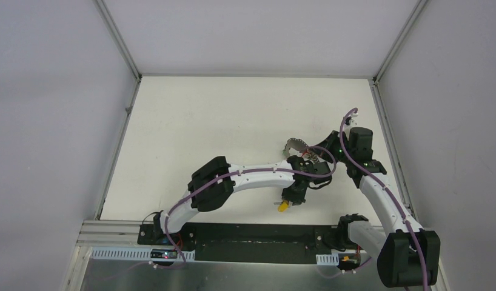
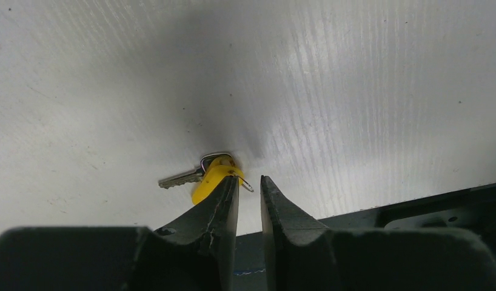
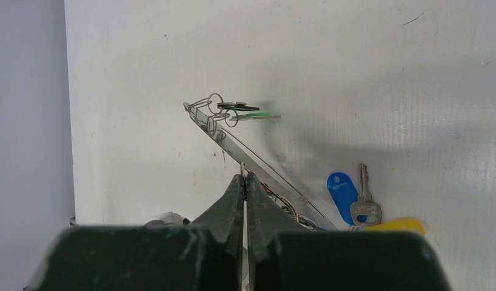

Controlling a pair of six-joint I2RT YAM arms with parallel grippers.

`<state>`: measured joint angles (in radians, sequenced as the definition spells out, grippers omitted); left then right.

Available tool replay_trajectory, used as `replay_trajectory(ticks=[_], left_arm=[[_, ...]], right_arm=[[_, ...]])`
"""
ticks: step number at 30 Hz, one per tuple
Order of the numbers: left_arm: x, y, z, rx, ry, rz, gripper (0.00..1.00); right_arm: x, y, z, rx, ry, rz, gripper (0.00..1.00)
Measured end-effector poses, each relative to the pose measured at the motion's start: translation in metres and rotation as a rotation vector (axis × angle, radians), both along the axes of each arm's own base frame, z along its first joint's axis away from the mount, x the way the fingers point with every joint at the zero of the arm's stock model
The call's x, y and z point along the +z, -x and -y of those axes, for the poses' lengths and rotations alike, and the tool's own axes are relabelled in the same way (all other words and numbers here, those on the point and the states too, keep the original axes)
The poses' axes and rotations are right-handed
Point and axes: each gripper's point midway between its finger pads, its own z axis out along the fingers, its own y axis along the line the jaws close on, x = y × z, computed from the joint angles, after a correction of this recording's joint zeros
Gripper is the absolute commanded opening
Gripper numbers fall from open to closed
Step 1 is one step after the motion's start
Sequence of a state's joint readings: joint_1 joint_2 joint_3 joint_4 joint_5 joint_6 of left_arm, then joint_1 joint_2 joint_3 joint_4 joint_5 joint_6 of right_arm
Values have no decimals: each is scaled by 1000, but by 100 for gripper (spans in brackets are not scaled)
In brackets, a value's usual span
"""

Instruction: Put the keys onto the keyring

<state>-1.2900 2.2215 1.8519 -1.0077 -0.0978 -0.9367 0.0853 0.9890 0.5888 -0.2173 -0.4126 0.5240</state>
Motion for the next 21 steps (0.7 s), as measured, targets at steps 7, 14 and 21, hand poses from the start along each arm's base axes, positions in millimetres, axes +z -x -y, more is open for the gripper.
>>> replay_trajectory(ticks=[7, 14, 21], left_arm=[[-3, 1, -3, -10, -30, -8, 17], [-1, 2, -6, -13, -42, -11, 9], [-2, 3, -9, -12, -54, -15, 0]], right_arm=[[0, 0, 0, 6, 5, 4, 0], [0, 0, -1, 17, 4, 7, 0], [0, 1, -2, 23, 5, 8, 0]])
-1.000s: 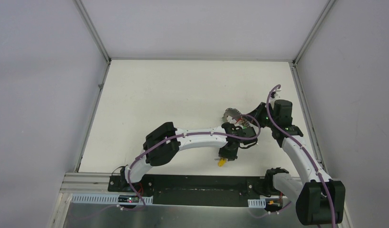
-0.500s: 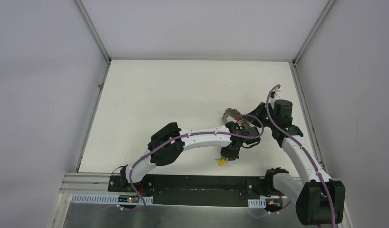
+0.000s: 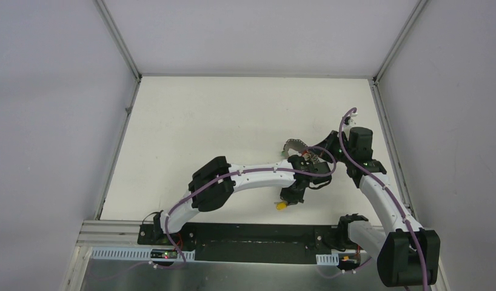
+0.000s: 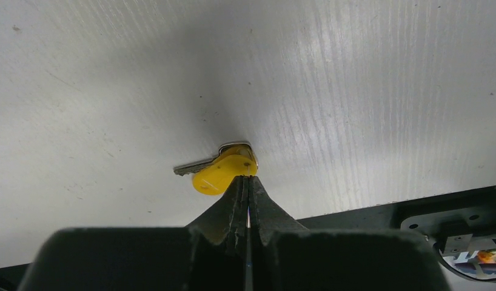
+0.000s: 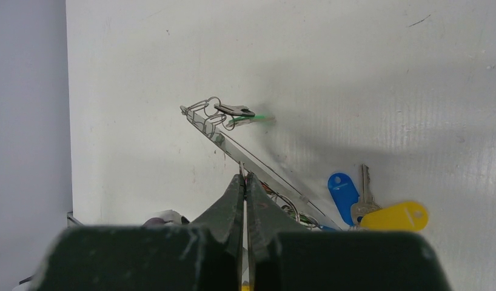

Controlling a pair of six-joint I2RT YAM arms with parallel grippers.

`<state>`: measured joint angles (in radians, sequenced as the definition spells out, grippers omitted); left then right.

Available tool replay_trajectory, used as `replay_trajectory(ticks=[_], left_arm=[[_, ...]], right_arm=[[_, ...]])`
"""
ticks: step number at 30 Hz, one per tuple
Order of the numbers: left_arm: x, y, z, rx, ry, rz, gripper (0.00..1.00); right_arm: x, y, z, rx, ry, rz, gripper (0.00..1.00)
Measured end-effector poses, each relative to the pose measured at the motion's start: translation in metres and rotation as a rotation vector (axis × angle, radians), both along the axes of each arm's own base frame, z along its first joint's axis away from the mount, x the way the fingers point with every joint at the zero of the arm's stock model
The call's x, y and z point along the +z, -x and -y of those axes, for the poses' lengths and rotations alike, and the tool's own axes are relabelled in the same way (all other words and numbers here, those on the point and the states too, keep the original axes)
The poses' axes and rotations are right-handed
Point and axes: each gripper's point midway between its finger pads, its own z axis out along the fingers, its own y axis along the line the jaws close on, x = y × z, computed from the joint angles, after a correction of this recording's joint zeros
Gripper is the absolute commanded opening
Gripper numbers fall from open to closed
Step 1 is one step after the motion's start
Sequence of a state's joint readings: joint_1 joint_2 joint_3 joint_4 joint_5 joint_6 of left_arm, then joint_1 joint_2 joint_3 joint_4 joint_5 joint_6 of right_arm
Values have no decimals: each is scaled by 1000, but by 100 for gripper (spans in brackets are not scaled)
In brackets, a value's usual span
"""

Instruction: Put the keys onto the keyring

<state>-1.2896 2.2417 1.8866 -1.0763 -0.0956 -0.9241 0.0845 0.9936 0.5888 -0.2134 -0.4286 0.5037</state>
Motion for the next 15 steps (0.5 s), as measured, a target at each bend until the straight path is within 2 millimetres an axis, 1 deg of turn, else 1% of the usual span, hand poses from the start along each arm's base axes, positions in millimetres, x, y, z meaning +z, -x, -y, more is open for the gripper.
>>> replay_trajectory(ticks=[6, 9, 12, 14, 15], left_arm=[[0, 0, -1, 1, -2, 3, 0], [-2, -2, -6, 4, -5, 15, 0], [1, -3, -24, 8, -13, 28, 0], [8, -4, -38, 5, -6, 37, 0], [15, -6, -46, 8, 4, 42, 0]], right_arm=[[1, 1, -2, 17, 0, 5, 0], [1, 3, -4, 46, -2, 13, 0], [4, 8, -9, 93, -7, 18, 0], [7, 11, -12, 127, -11, 18, 0], [10, 13, -14, 149, -13, 21, 0]])
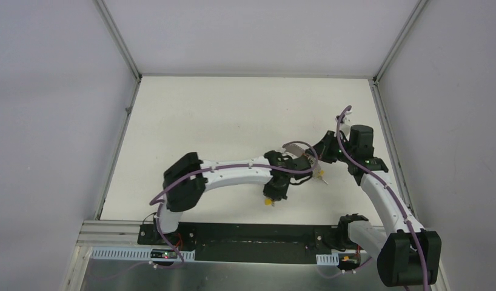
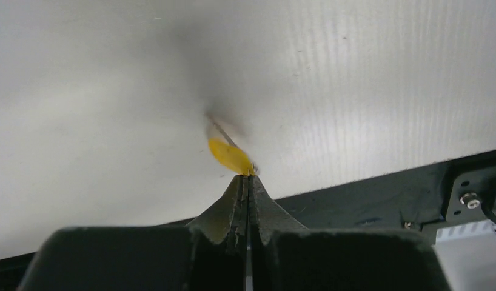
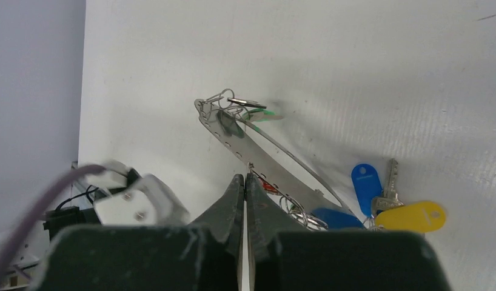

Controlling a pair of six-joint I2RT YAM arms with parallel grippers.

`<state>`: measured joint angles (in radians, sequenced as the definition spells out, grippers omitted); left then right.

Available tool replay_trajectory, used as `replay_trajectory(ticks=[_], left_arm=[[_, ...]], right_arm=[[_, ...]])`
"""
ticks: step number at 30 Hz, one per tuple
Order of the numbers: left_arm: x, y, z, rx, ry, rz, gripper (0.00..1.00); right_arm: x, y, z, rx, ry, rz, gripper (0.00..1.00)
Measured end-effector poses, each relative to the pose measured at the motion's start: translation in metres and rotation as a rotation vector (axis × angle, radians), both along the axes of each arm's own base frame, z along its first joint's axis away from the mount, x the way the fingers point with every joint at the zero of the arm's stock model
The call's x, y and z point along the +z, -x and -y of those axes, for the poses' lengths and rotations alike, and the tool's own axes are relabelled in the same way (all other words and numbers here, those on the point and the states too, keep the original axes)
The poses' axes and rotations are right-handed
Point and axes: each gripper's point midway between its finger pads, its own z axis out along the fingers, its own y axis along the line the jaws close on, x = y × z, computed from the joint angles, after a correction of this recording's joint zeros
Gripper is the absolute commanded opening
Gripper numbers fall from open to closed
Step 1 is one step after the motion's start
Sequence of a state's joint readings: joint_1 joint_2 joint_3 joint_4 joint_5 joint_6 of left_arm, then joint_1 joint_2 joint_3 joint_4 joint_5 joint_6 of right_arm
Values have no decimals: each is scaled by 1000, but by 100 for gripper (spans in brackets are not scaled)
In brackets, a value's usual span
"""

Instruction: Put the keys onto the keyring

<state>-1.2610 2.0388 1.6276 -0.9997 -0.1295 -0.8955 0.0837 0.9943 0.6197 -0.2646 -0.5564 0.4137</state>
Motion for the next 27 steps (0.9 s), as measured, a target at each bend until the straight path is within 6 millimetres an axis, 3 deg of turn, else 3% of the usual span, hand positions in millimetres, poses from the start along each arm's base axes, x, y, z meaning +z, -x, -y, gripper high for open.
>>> replay_trajectory(ticks=[5, 11, 18, 23, 27], left_arm=[[57, -30, -39, 49, 131, 67, 0], [128, -61, -93, 104, 317, 214, 0], [187, -58, -134, -54, 421, 450, 0], [218, -56, -147, -177, 494, 613, 0], [227, -47, -143, -307, 564, 694, 0]], right_arm=[[17, 10, -9, 109, 1, 18, 0], [54, 23, -31, 281, 20, 108, 0], [99, 62, -81, 605, 32, 276, 0], [105, 97, -104, 826, -30, 350, 0], [102, 119, -116, 963, -60, 407, 0]])
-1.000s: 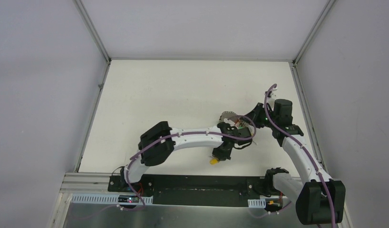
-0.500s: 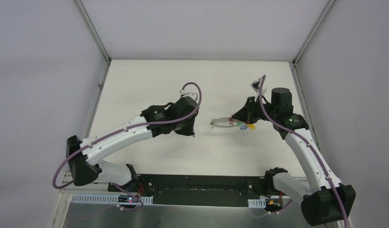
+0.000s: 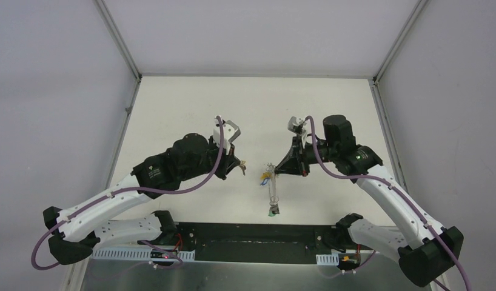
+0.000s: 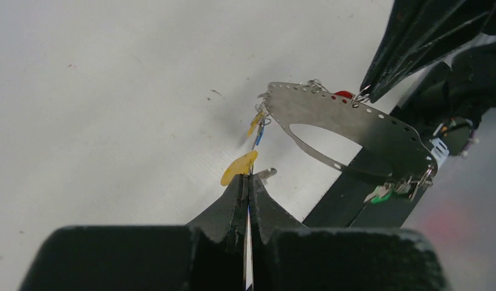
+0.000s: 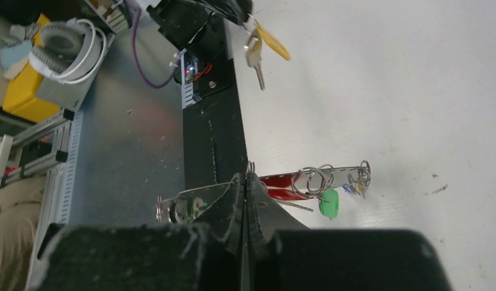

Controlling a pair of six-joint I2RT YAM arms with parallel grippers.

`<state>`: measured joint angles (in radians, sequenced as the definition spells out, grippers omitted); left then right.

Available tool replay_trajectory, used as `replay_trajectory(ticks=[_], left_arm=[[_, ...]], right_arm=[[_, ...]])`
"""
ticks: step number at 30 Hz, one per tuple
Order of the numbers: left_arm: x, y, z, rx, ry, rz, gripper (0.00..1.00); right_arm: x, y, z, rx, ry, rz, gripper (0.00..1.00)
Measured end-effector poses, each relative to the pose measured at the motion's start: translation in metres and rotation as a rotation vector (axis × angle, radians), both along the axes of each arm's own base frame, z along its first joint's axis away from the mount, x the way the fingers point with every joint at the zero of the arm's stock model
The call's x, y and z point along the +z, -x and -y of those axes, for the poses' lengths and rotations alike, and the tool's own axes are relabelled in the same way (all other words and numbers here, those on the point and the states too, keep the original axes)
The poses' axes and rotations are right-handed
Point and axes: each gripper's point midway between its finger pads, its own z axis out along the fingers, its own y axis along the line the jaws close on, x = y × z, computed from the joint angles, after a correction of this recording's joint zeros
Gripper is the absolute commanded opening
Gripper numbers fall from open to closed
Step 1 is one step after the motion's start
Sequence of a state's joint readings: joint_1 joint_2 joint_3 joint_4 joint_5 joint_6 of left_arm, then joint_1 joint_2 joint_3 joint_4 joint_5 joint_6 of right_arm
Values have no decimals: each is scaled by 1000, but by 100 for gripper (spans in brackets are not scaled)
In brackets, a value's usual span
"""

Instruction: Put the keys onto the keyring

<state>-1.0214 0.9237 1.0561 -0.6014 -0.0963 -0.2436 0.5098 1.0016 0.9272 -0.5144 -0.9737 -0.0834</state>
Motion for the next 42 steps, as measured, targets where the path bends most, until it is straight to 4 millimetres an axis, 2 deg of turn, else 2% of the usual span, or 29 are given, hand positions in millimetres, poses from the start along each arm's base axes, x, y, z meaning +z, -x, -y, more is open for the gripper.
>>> replay_trajectory(ticks=[9, 16, 27, 42], left_arm=[[4, 20, 39, -271, 51, 125, 0], [-6, 37, 63, -401, 16, 159, 0], [4, 50, 74, -487, 24, 255, 0], [18, 57, 68, -513, 42, 331, 0]], right_arm=[[8, 36, -19, 205, -60, 103, 0], [13, 46, -27, 264, -87, 149, 0], [15, 42, -29, 254, -95, 172, 0], [15, 36, -29, 210, -79, 194, 0]])
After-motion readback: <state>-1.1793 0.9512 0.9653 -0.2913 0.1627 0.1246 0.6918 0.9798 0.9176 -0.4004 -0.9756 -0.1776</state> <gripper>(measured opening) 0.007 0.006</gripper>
